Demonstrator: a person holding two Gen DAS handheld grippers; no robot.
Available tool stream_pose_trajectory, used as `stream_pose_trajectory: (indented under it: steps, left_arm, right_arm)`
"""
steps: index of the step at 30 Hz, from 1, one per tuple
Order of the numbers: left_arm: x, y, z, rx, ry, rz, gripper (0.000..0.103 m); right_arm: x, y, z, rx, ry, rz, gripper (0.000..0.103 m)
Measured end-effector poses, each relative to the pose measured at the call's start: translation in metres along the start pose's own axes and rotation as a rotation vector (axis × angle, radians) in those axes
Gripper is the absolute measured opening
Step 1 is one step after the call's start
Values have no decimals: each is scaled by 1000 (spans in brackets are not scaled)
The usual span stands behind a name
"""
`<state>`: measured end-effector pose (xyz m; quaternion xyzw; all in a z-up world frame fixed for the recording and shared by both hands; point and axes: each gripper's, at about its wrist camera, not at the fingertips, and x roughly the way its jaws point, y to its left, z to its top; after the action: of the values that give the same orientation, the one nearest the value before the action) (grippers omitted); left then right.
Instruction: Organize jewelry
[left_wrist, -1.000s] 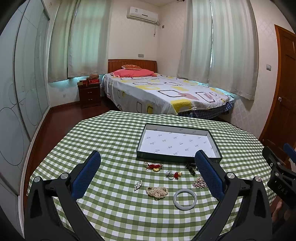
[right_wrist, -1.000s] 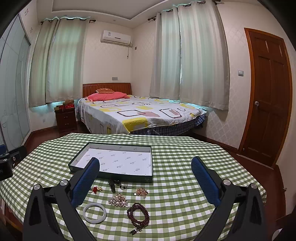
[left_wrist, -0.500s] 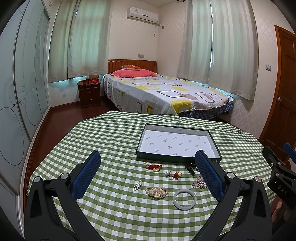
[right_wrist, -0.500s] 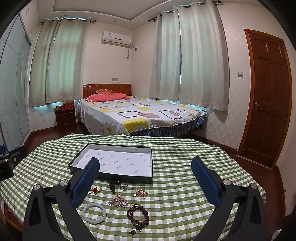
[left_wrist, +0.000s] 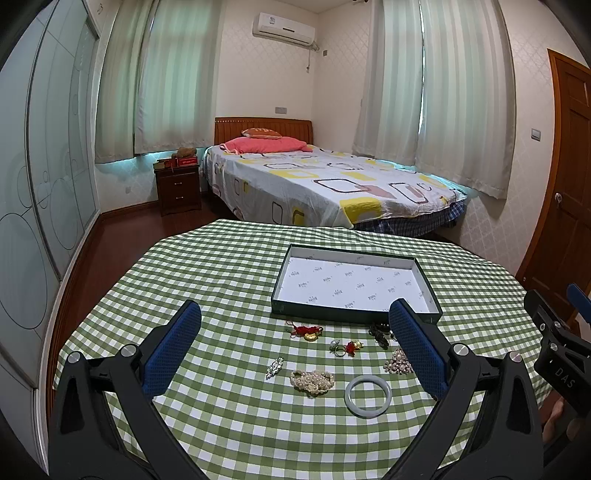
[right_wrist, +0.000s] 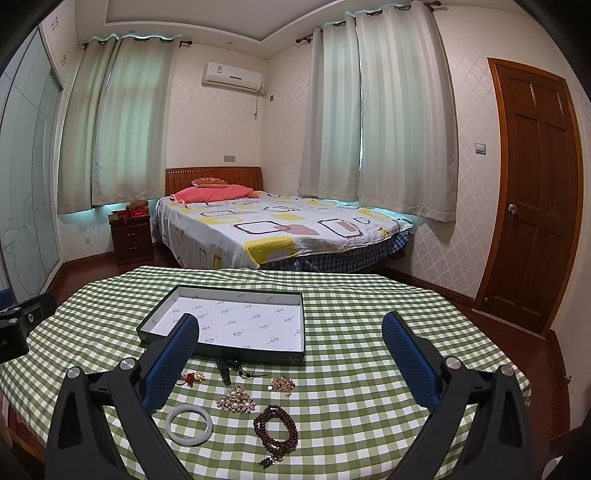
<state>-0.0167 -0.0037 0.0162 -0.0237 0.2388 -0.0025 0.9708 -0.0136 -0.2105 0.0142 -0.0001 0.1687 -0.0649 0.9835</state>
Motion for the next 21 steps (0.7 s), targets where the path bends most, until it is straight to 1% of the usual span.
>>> stream_pose_trajectory:
  steps: [21]
  left_arm:
    - [1,1,-2,-1,10,-3,99]
  right_arm:
    - [0,1,-2,-1,-2,0,97]
